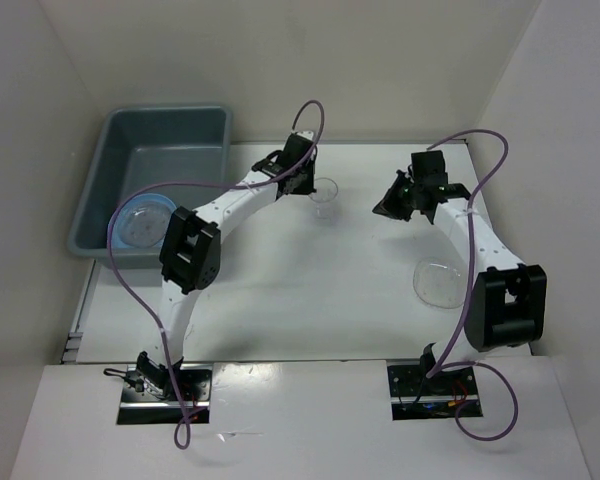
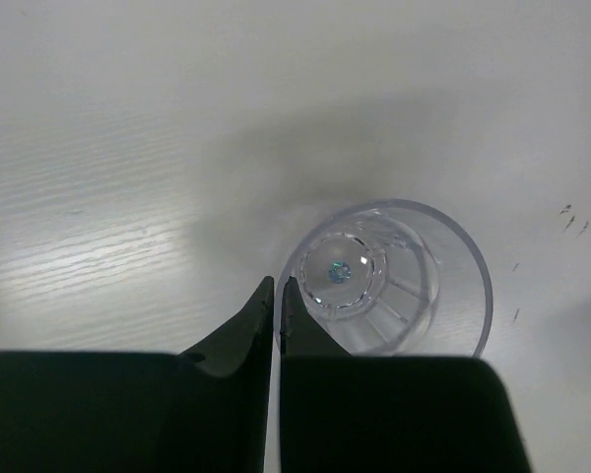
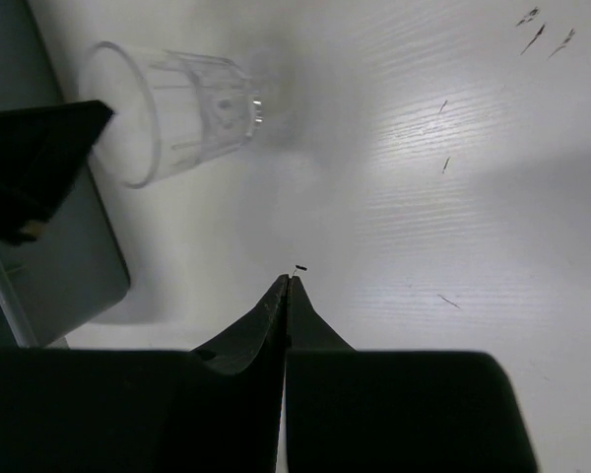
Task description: Place the mixed dishes into the plastic bin
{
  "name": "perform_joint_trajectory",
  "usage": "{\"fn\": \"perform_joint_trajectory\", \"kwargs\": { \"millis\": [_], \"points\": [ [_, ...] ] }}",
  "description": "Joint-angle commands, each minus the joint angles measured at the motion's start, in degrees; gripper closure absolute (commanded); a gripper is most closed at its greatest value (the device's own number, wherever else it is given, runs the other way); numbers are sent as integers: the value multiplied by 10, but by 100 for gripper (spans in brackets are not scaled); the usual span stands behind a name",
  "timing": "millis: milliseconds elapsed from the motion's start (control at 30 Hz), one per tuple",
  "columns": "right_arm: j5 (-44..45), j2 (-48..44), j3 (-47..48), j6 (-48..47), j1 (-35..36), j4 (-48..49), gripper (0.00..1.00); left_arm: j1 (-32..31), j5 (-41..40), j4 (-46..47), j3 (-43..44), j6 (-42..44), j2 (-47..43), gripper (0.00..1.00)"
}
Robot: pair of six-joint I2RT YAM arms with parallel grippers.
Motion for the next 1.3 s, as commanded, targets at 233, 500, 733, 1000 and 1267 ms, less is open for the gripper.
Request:
{"fn": "perform_joint_trajectory", "kwargs": {
  "millis": [233,500,733,1000,1267],
  "points": [
    [-44,-59,-44,-3,-4,43,99,113,-179,-20,12,22,-249,100],
    [-50,-103,-49,-27,-4,25,99,323,-129,-26,-30,11,-232,100],
    [-50,-138,-79,-32,-4,8,97,359,-154,-20,19,27,-96,100],
    [-17,-189,-117,-22,-27,-23,94,359,-192,-37,75,27,23,99],
    [31,-158,-81,-44,-130,-44,56,359,-166,-31,64,7,54,59]
  ]
}}
